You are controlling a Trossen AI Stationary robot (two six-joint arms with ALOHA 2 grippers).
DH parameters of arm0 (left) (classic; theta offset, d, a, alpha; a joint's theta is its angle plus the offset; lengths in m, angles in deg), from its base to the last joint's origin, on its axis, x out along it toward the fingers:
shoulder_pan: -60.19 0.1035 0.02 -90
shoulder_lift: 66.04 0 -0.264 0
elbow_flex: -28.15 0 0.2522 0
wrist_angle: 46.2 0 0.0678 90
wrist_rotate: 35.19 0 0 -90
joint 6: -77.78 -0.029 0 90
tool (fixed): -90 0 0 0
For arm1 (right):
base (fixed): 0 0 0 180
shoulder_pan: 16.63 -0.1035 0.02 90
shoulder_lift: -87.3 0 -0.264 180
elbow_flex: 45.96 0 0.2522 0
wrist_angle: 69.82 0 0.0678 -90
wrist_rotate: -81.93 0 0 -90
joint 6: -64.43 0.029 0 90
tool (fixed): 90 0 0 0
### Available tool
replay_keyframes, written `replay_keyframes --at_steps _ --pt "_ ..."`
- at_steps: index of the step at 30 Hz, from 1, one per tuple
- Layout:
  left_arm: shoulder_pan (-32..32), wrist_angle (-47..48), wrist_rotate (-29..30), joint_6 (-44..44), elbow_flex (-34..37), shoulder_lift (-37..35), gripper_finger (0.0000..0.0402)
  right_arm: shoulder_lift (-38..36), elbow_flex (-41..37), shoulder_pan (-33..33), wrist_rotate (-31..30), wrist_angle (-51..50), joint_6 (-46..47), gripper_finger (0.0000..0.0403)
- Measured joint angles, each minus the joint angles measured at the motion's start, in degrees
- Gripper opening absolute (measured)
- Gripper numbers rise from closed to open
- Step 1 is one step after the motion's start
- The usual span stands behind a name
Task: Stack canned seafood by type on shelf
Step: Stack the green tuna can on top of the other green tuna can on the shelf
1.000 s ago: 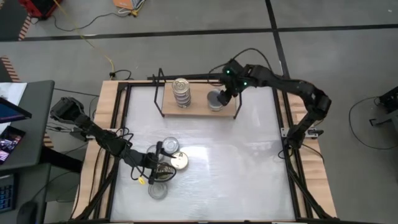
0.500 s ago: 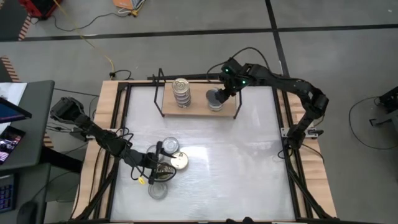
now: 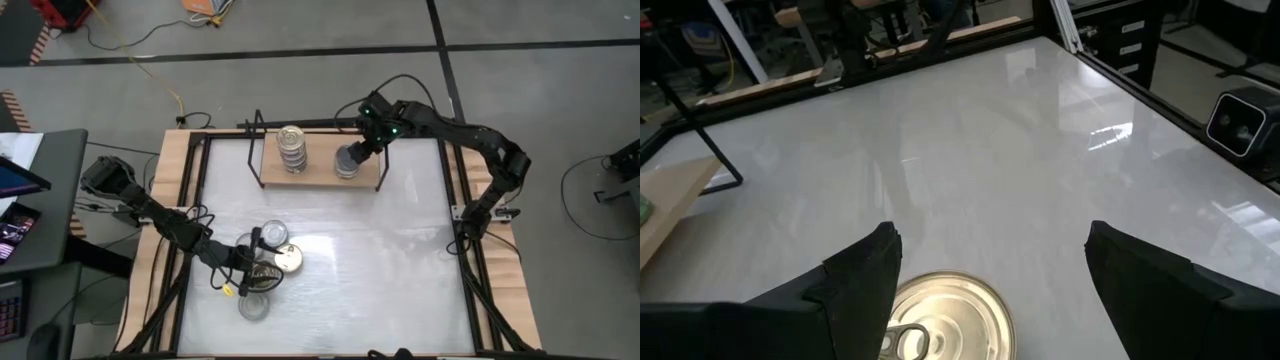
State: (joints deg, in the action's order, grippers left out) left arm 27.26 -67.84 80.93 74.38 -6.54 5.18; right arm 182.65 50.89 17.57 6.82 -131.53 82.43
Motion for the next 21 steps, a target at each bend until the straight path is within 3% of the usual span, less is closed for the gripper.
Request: replay_keyframes --at_steps 6,16,21 --pt "0.00 0.00 -0.29 0.20 0.00 0.00 0.0302 0.05 0.00 0.09 -0.04 0.18 -0.32 0.0201" --pt "0.00 0.00 -0.40 0.20 0.00 0.00 0.0302 0.05 0.00 0.11 -0.04 0.86 -1.34 0.0256" --pt "0.00 0.00 -0.42 0.20 0.00 0.00 0.0302 0.05 0.00 0.09 -0.05 0.90 -1.33 0.0261"
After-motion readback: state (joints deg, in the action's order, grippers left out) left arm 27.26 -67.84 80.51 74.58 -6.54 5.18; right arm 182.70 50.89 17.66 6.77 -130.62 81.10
